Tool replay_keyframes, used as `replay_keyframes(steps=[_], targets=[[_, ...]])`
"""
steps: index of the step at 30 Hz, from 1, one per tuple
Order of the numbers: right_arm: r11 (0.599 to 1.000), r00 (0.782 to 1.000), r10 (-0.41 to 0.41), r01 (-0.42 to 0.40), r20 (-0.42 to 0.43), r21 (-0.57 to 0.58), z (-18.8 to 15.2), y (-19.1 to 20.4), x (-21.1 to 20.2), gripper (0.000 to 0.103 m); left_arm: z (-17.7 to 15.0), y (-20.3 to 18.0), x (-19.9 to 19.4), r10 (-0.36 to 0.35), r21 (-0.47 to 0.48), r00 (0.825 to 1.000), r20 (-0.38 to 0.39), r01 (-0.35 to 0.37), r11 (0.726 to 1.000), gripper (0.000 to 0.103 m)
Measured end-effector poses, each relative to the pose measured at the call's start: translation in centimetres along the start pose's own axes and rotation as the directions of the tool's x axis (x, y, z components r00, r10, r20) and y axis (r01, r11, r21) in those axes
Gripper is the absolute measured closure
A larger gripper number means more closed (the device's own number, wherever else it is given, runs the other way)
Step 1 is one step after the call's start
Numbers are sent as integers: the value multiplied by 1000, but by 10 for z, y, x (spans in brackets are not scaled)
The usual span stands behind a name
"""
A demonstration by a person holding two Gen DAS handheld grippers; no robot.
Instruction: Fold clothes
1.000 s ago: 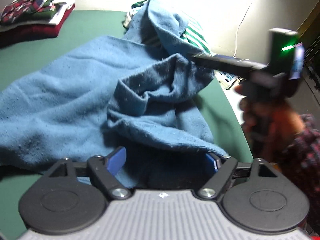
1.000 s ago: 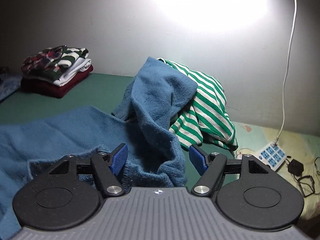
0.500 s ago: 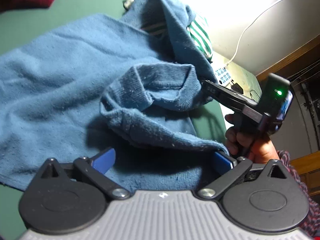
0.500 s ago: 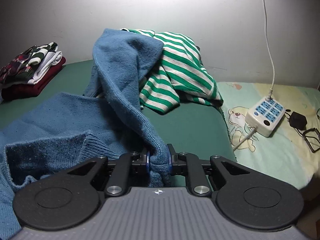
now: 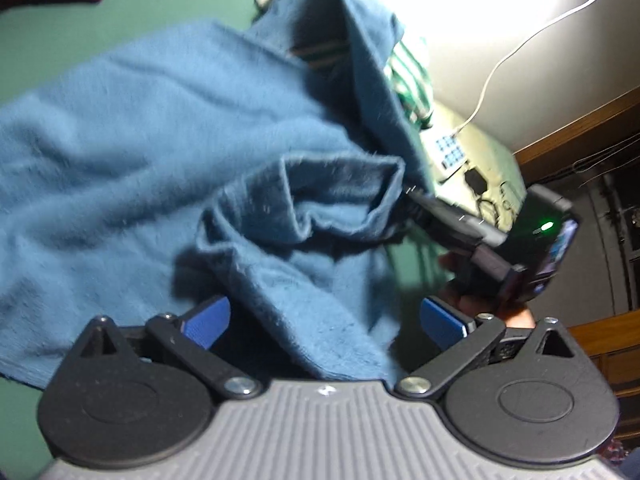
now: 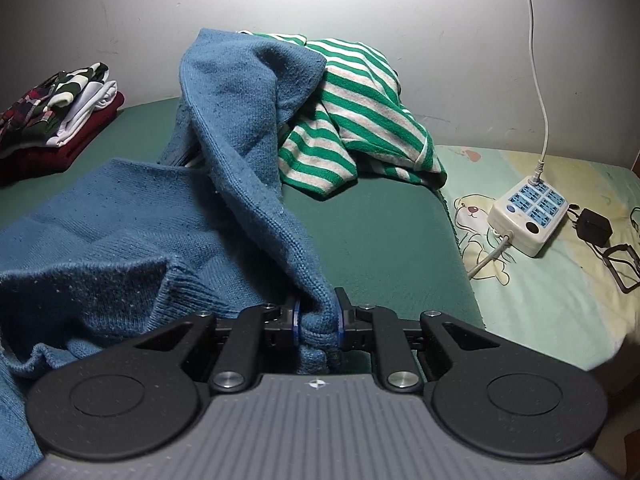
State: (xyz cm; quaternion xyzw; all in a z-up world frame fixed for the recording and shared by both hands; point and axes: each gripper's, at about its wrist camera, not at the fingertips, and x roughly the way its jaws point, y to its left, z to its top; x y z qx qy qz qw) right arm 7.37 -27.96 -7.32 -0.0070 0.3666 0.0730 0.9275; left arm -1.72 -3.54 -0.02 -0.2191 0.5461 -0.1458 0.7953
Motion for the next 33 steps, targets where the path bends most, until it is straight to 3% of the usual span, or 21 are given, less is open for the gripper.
replay_keyframes(steps=[3,6,7,9,11,14,16,17,20,21,22,23,24,25,27,29,33], targets=[[1000,1000,2,-2,15,-25,-4,2,0,87,-5,4,13,11,-6,1000,-22,-11,1000,6],[999,999,2,0,47,-42,-9,4,-1,82,-9,1,22,15,13,999,-44,-14,1000,41],[999,998,1,1,60,-38,-11,4,-1,78,-11,0,26,22,18,998,-55,-21,1000,49],[1000,998,9,-8,67,-8,-12,2,0,75,-16,-4,34,46,34,997,-68,-44,998,50],[1000,998,14,-15,59,11,-9,0,1,72,-23,-9,37,81,77,996,-44,-78,994,50],[1000,999,17,-17,47,15,-6,-1,2,71,-32,-16,37,118,131,993,7,-118,984,41],[1000,999,18,-18,40,11,-6,0,3,71,-37,-20,39,101,158,995,19,-103,982,16],[1000,999,16,-16,41,-4,-7,1,2,71,-40,-21,40,86,166,996,21,-88,982,11],[999,999,6,-5,53,-33,-10,6,1,71,-50,-33,46,121,241,991,59,-132,961,9],[1000,998,6,-4,63,-30,-9,6,-1,74,-53,-36,47,137,272,988,72,-152,950,14],[1000,997,7,-5,74,-27,-9,6,-4,81,-55,-38,46,154,292,984,92,-175,940,33],[1000,996,7,-5,85,-24,-8,6,-6,84,-54,-39,44,170,292,979,110,-195,936,42],[1000,995,7,-5,96,-21,-8,5,-9,85,-52,-39,42,184,289,975,126,-214,933,59],[1000,994,7,-6,107,-17,-8,5,-11,87,-50,-36,38,182,276,974,134,-214,937,71],[1000,992,8,-6,129,-11,-7,5,-16,88,-47,-27,31,147,233,980,135,-175,956,85],[1000,989,8,-7,151,-4,-6,5,-21,89,-45,-23,23,140,211,977,162,-173,962,92],[1000,979,18,-22,202,19,0,5,-37,90,-45,-27,2,190,230,940,284,-259,938,99]])
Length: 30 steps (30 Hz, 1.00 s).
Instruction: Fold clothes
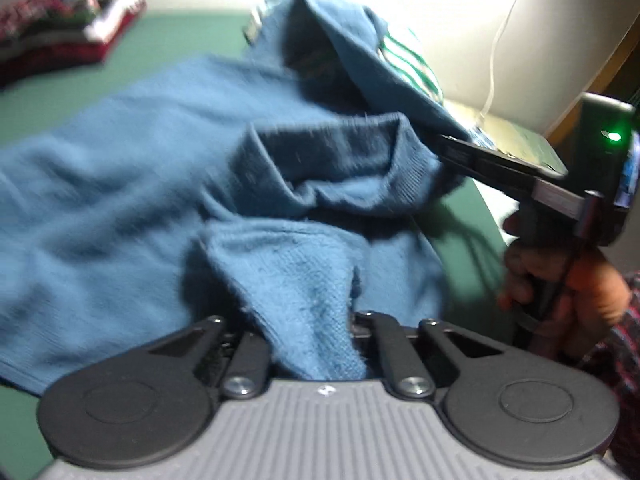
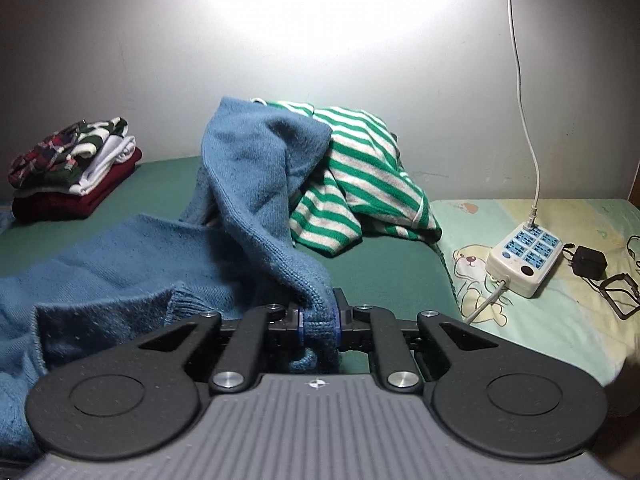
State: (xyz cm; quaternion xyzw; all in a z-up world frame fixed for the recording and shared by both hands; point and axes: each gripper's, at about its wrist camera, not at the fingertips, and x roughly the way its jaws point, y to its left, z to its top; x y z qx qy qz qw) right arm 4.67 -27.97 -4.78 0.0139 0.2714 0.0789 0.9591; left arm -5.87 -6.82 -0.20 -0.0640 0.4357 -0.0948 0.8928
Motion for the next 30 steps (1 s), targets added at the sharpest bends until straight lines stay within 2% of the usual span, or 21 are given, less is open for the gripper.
replay_keyframes(steps=[3,7,13,20,25,30], targets=[[1000,998,21,-22,59,19,15,3,-19,91,4,2,-17,56,31,995,83,-58,998,99],[999,994,30,-33,107,27,25,14,-42,91,3,18,-38,105,57,983,153,-115,992,99],[990,983,49,-72,178,124,34,22,-84,92,2,76,-82,184,-1,956,230,-188,982,99],[981,955,90,-133,284,139,45,57,-129,92,7,126,-145,258,-12,896,360,-272,962,99],[958,932,132,-207,337,198,50,73,-157,92,6,153,-187,297,-11,844,446,-327,945,98],[921,900,153,-279,408,270,55,77,-188,92,2,164,-225,287,20,790,542,-353,935,96]])
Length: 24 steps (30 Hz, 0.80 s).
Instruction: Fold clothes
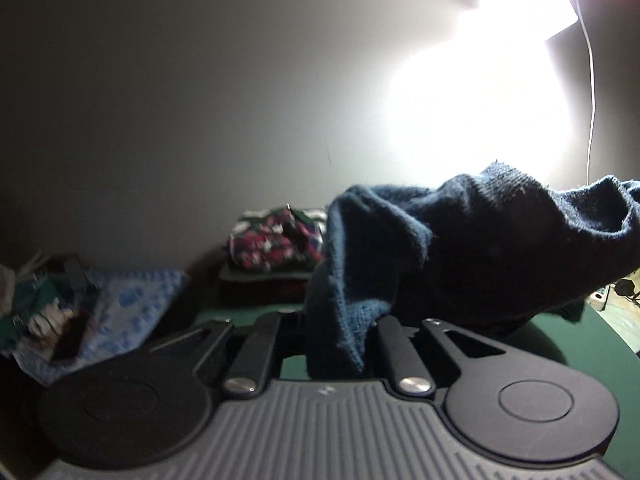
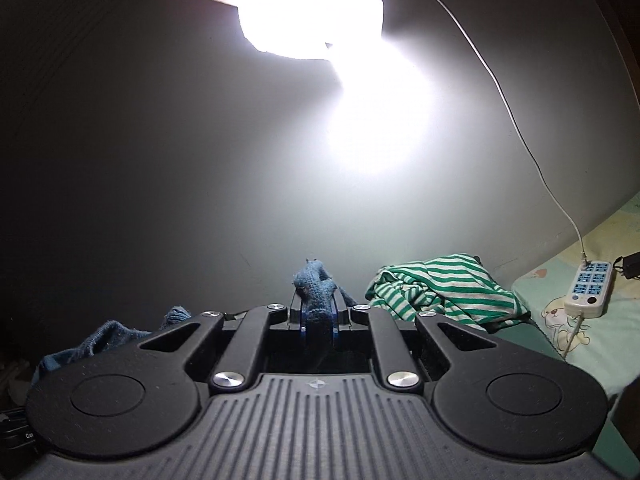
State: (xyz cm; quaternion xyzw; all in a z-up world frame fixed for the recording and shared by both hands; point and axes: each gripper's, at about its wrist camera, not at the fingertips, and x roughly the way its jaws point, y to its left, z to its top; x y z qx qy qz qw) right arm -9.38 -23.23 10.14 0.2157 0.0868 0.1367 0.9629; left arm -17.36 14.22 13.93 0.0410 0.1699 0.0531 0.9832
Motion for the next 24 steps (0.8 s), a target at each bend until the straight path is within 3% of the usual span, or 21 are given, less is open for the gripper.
replay_keyframes(steps=[10,16,24], targets=[[996,983,87,-88,161,2,9,47,-60,92,28,36,-57,4,59,978,209,-17,998,95],[989,944,146,-139,294,-45,28,74,-96,92,46,51,-89,-25,61,953,302,7,998,94],[981,895,195,-173,401,-92,46,93,-139,92,59,64,-134,-91,75,921,379,68,995,93]])
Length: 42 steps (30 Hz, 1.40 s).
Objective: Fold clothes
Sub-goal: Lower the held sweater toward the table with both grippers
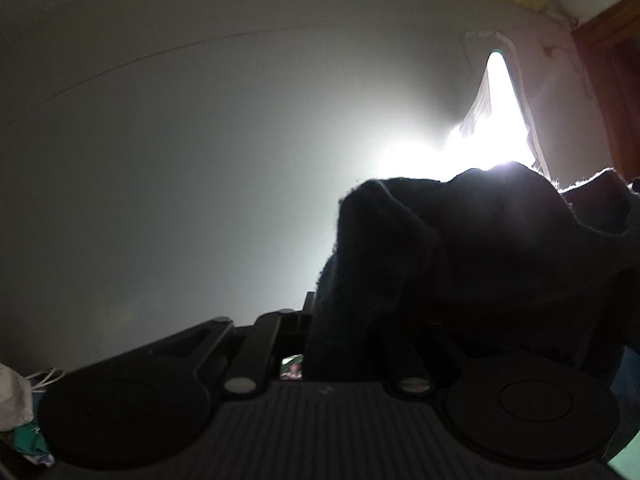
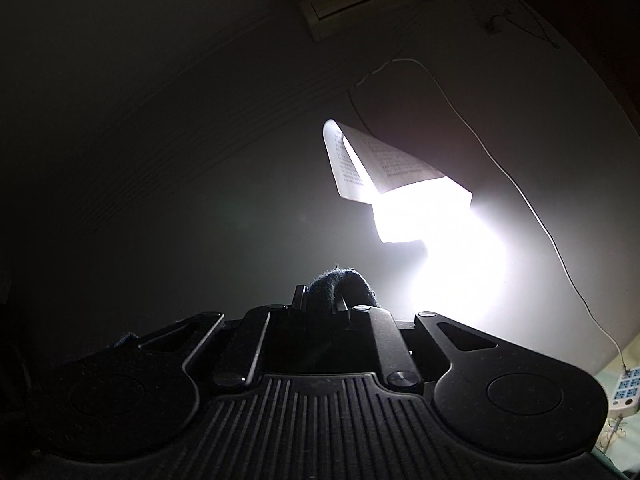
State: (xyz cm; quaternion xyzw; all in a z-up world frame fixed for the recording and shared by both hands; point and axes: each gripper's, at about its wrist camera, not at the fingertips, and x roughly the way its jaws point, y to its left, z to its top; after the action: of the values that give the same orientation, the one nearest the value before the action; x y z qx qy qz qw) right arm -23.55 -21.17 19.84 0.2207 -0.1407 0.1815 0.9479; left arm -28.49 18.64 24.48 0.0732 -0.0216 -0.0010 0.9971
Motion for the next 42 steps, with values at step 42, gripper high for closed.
replay_keyframes(steps=[42], targets=[[971,898,-235,205,-372,-120,-116,-63,134,92,-99,-31,165,-105,-101,852,-513,61,993,87]])
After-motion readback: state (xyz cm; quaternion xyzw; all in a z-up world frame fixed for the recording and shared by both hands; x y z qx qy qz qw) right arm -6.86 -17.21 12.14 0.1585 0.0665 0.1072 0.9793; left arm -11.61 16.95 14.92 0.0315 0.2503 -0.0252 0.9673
